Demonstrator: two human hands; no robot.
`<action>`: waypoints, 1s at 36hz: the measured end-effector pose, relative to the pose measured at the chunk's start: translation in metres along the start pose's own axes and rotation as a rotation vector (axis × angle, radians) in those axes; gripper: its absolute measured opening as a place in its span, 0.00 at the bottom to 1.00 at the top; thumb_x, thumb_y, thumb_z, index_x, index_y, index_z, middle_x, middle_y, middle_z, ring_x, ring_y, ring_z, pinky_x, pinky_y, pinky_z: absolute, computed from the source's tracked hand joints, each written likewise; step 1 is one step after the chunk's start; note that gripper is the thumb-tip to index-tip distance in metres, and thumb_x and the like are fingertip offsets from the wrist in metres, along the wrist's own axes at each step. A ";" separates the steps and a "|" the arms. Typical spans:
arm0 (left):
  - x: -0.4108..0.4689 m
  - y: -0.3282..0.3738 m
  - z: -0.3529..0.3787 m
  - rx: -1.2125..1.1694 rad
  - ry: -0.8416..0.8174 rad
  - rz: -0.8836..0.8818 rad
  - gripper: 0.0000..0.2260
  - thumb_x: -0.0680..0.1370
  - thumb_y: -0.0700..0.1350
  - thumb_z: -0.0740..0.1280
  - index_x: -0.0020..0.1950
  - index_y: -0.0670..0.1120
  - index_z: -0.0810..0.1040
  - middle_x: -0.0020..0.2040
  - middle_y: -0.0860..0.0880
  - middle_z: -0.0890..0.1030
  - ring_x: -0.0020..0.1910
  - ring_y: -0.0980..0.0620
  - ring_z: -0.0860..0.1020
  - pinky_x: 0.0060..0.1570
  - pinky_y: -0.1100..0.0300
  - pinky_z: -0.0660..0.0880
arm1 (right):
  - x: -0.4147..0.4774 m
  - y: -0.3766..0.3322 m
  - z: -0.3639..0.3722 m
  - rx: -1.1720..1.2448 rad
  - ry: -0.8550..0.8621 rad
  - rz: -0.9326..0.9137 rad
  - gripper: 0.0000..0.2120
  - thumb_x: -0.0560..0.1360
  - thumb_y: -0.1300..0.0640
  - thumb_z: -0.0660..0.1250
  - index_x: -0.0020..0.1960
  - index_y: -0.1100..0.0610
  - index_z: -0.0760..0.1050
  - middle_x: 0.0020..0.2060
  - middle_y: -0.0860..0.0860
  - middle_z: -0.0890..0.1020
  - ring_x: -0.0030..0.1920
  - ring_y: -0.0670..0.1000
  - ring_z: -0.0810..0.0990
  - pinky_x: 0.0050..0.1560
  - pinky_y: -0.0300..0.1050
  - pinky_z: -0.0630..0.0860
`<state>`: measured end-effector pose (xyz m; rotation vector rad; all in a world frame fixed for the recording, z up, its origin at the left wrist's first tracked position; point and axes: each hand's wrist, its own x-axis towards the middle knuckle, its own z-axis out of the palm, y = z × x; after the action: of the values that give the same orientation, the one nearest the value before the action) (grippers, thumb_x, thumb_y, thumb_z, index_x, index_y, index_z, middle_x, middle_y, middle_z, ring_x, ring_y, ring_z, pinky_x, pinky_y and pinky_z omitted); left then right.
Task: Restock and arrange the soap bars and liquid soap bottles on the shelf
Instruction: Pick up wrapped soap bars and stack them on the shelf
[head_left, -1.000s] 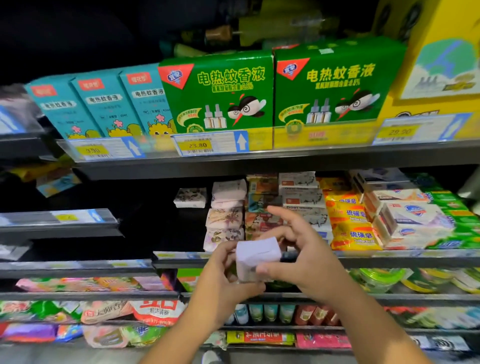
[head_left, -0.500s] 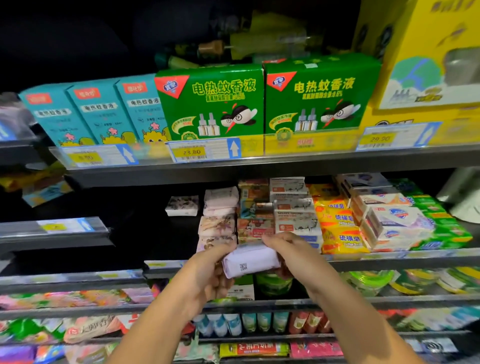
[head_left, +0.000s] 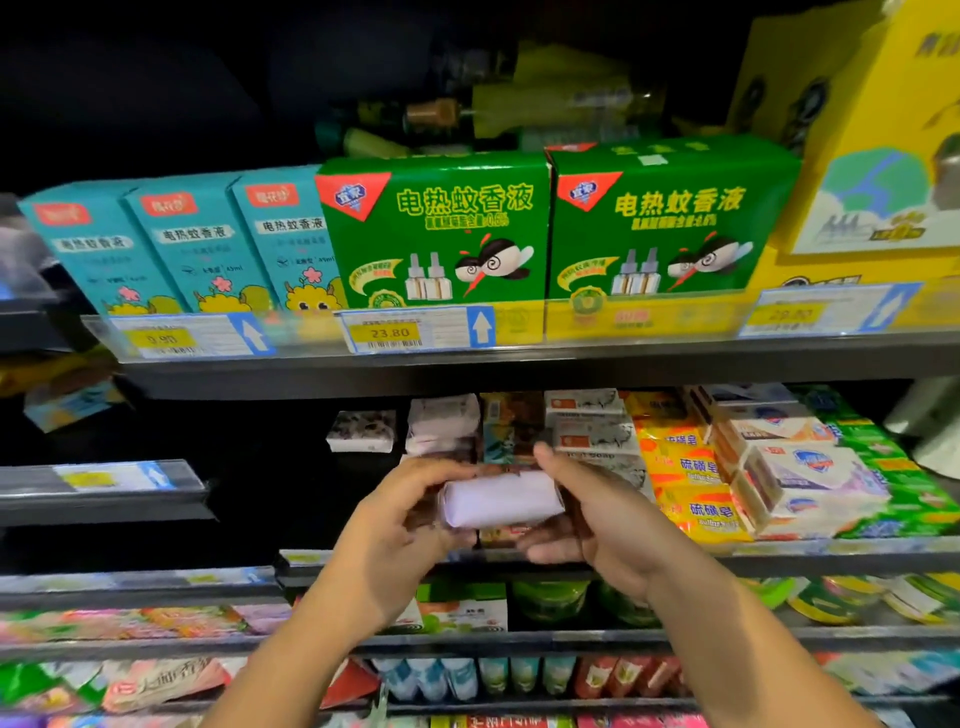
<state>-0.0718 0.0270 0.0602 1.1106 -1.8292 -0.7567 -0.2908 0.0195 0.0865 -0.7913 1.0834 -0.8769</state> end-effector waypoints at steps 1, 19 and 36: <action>0.002 -0.001 -0.002 -0.007 -0.018 -0.025 0.33 0.70 0.36 0.77 0.59 0.72 0.74 0.58 0.66 0.77 0.60 0.63 0.77 0.55 0.69 0.74 | 0.003 0.000 0.003 0.025 0.011 -0.020 0.13 0.79 0.51 0.67 0.57 0.59 0.79 0.46 0.58 0.86 0.41 0.57 0.86 0.37 0.47 0.84; -0.008 -0.056 -0.026 0.649 -0.092 0.061 0.25 0.80 0.53 0.59 0.74 0.43 0.67 0.67 0.45 0.70 0.67 0.45 0.68 0.69 0.73 0.53 | 0.072 0.029 0.052 -0.475 -0.068 -0.308 0.16 0.74 0.57 0.74 0.55 0.38 0.79 0.52 0.44 0.84 0.52 0.46 0.83 0.55 0.52 0.82; 0.013 -0.140 -0.074 0.824 -0.173 -0.330 0.25 0.79 0.38 0.64 0.76 0.41 0.64 0.71 0.41 0.67 0.68 0.41 0.64 0.70 0.54 0.62 | 0.106 0.052 0.080 -1.565 -0.185 -0.454 0.17 0.79 0.63 0.57 0.67 0.55 0.70 0.66 0.56 0.74 0.63 0.60 0.75 0.61 0.51 0.75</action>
<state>0.0451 -0.0489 -0.0151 1.9532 -2.2004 -0.2536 -0.1806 -0.0429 0.0210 -2.4146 1.3405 -0.1151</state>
